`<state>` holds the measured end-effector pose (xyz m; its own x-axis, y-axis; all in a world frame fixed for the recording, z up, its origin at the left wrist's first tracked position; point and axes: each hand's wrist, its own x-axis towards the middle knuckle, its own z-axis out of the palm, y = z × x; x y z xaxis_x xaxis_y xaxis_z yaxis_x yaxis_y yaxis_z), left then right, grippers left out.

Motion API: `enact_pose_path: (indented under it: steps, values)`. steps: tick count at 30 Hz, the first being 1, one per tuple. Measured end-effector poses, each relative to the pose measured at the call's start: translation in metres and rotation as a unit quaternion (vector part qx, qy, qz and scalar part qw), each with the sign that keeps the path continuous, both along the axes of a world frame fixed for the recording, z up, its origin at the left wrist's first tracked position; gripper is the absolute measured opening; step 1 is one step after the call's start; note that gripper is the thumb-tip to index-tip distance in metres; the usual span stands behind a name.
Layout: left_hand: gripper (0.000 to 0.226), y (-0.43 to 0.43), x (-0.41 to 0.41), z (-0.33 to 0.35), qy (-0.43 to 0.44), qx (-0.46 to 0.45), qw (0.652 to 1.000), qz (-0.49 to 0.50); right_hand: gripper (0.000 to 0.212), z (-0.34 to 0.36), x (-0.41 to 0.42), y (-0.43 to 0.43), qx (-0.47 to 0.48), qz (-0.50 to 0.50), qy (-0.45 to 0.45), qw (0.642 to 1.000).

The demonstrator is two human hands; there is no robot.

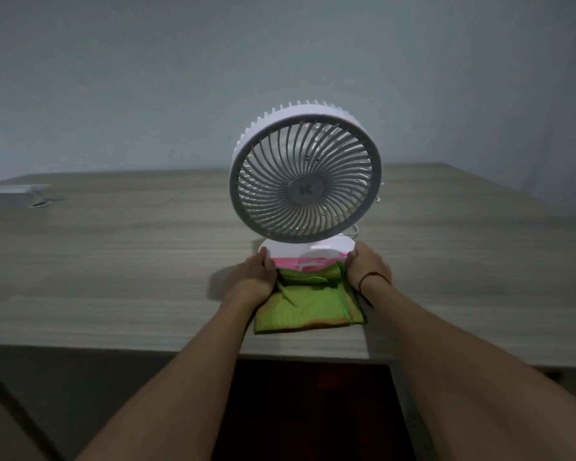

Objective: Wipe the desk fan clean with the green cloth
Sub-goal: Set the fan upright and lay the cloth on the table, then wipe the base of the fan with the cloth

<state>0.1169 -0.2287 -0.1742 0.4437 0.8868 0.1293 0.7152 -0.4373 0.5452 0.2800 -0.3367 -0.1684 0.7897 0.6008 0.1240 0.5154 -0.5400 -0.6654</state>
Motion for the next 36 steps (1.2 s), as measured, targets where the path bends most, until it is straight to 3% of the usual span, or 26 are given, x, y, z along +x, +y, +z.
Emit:
enact_pose_path:
  steps: [4,6,10,13,15,17,18,21,23,26,30,33,36]
  values:
    - [0.048,-0.009,-0.006,0.000,-0.067,0.020,0.998,0.003,0.037,0.001,-0.005,-0.009,0.084,-0.048,0.028,0.995]
    - [0.053,-0.014,-0.013,-0.001,-0.091,0.019,0.994,0.050,0.049,0.001,-0.012,-0.018,0.095,-0.088,0.027,0.991]
    - [0.063,-0.035,-0.022,-0.006,-0.064,0.014,0.996,0.063,0.096,0.003,-0.030,-0.032,-0.023,-0.041,0.016,0.999]
    - [0.063,-0.053,-0.026,-0.004,-0.051,0.026,0.997,0.046,0.111,0.008,-0.040,-0.041,-0.110,0.026,0.030,0.993]
    - [0.057,-0.061,-0.029,-0.001,-0.062,0.020,0.997,0.041,0.098,0.006,-0.044,-0.049,-0.131,0.055,0.021,0.990]
    - [0.046,-0.068,-0.032,0.000,-0.086,0.027,0.995,0.038,0.050,0.004,-0.047,-0.054,-0.061,0.057,0.007,0.996]
    - [0.040,-0.071,-0.032,0.000,-0.105,0.032,0.993,0.037,0.042,0.004,-0.049,-0.056,-0.004,0.060,0.013,0.998]
    - [0.034,-0.075,-0.030,0.002,-0.184,0.019,0.982,0.044,0.045,0.005,-0.058,-0.060,0.140,0.093,0.051,0.984]
    - [0.030,-0.074,-0.024,0.004,-0.239,0.009,0.970,0.044,0.042,0.009,-0.061,-0.058,0.181,0.088,0.059,0.978]
    - [0.018,-0.070,-0.011,0.011,-0.317,-0.018,0.948,-0.008,0.036,0.014,-0.051,-0.051,0.207,0.039,0.064,0.975]
    - [0.025,-0.053,-0.004,0.012,-0.301,-0.008,0.954,-0.014,0.015,0.018,-0.025,-0.051,0.177,-0.085,0.056,0.979]
    - [0.027,-0.032,-0.014,0.003,-0.237,0.075,0.966,0.066,0.046,0.007,-0.012,-0.051,0.035,-0.125,-0.030,0.991]
    - [0.034,-0.013,-0.020,-0.002,-0.090,0.115,0.987,0.070,0.065,0.000,-0.013,-0.049,0.025,-0.004,-0.172,0.985]
